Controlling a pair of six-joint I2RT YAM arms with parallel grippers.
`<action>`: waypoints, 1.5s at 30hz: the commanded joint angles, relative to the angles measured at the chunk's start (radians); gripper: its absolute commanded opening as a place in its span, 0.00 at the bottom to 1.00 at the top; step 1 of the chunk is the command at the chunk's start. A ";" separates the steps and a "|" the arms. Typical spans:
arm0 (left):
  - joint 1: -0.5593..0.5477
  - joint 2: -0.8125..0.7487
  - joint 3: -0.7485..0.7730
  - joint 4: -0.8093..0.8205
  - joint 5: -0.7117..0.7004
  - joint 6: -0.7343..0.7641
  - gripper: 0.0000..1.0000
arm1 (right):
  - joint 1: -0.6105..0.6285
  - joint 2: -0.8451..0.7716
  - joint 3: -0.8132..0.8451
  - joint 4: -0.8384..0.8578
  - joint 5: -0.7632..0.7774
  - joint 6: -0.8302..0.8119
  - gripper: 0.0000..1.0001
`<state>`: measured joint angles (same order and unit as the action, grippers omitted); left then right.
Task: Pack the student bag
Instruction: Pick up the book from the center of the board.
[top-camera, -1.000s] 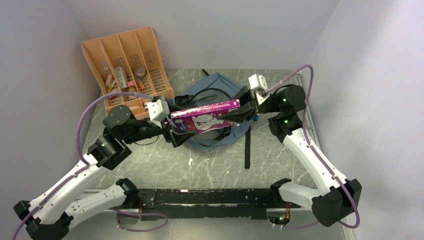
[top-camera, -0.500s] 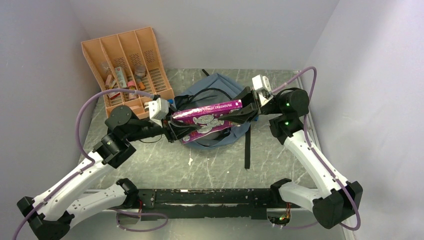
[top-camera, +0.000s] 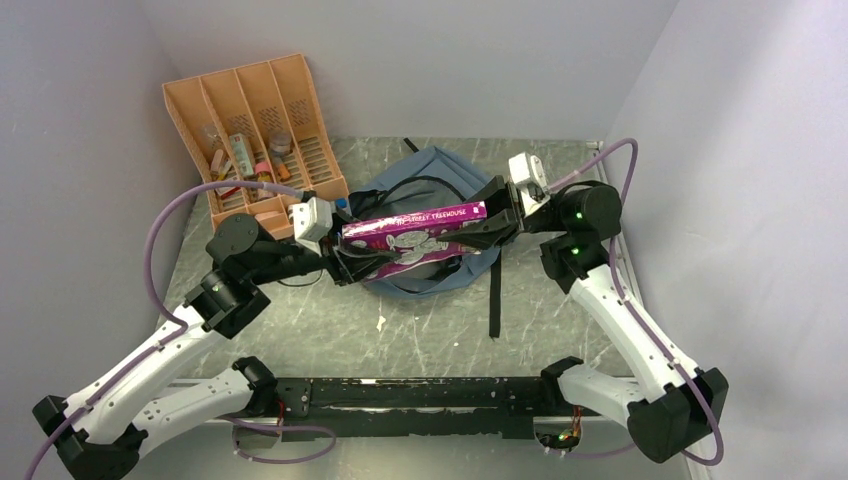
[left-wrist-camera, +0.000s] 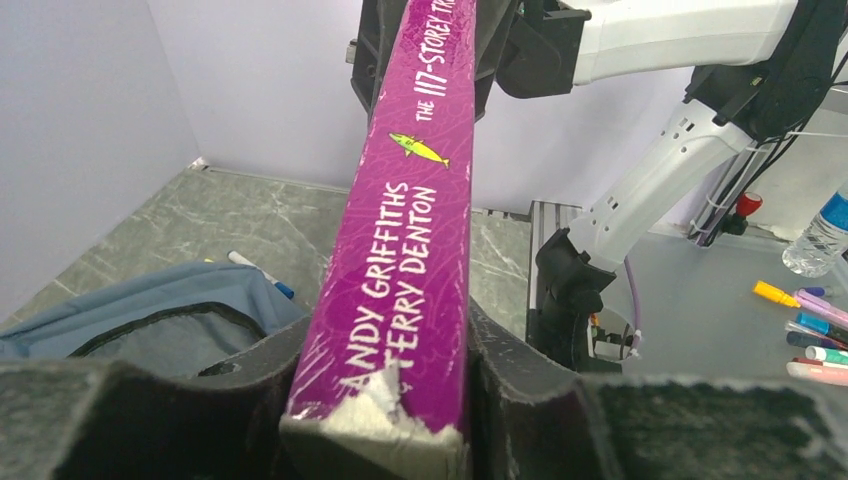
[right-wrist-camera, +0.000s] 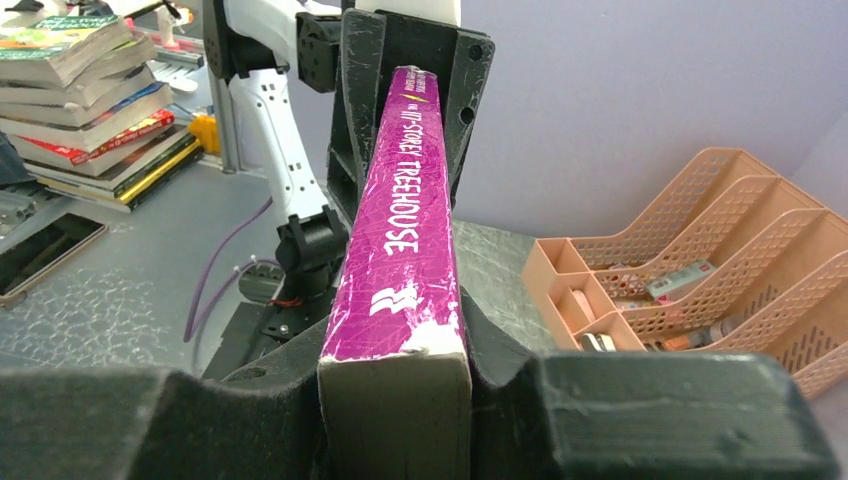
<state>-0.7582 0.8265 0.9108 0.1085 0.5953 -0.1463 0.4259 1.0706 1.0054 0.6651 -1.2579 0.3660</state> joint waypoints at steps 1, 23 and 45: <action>-0.005 -0.013 -0.002 0.025 0.041 0.008 0.38 | -0.002 -0.036 0.000 0.104 0.110 -0.001 0.00; -0.005 0.013 -0.015 0.050 0.061 -0.001 0.05 | -0.003 -0.062 -0.007 0.059 0.153 -0.035 0.03; 0.009 0.037 0.022 -0.212 -0.375 0.063 0.05 | -0.002 -0.132 -0.019 -0.272 0.505 -0.308 0.62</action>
<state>-0.7544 0.8528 0.8978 -0.0879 0.4263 -0.0822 0.4259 0.9627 1.0054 0.4152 -0.9573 0.0956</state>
